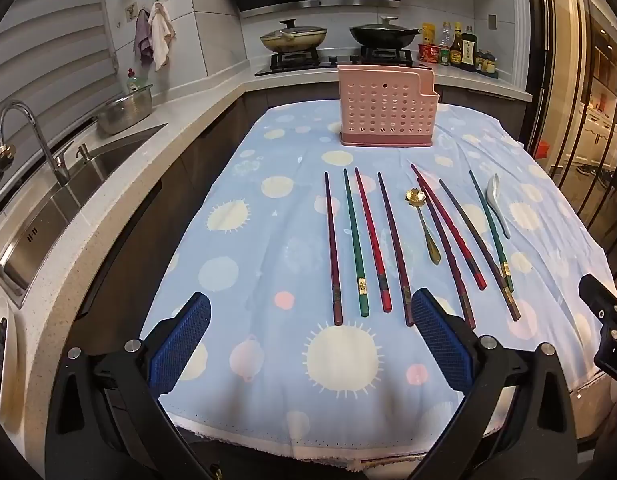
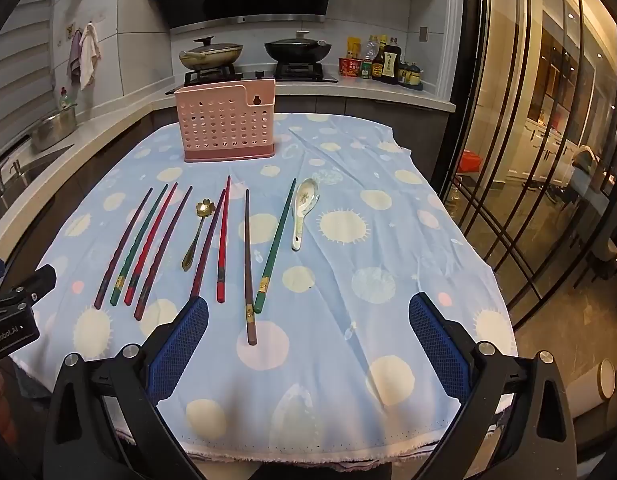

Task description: Organize utensils

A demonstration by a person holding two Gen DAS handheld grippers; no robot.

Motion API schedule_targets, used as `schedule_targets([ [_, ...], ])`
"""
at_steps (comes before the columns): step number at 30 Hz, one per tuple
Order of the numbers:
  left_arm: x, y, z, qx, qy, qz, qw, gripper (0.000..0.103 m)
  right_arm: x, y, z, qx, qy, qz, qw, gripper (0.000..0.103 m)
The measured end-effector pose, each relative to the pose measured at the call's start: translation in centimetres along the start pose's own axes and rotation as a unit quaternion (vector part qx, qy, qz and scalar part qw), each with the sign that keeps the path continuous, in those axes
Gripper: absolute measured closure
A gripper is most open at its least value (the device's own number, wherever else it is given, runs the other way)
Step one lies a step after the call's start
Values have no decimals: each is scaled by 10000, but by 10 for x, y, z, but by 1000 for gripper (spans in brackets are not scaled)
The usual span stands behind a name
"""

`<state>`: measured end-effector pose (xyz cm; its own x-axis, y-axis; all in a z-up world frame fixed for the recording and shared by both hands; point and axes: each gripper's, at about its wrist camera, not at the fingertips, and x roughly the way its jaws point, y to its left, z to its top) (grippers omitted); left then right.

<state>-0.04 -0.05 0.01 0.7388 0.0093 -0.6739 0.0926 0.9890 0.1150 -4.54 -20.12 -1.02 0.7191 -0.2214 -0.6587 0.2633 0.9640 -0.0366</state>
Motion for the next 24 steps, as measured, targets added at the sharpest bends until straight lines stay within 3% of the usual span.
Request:
schedule_targets([
  [24,3,2,-4,-45,143,-26,9999,7,-2,-3,-1,11,0,13,10000,7],
])
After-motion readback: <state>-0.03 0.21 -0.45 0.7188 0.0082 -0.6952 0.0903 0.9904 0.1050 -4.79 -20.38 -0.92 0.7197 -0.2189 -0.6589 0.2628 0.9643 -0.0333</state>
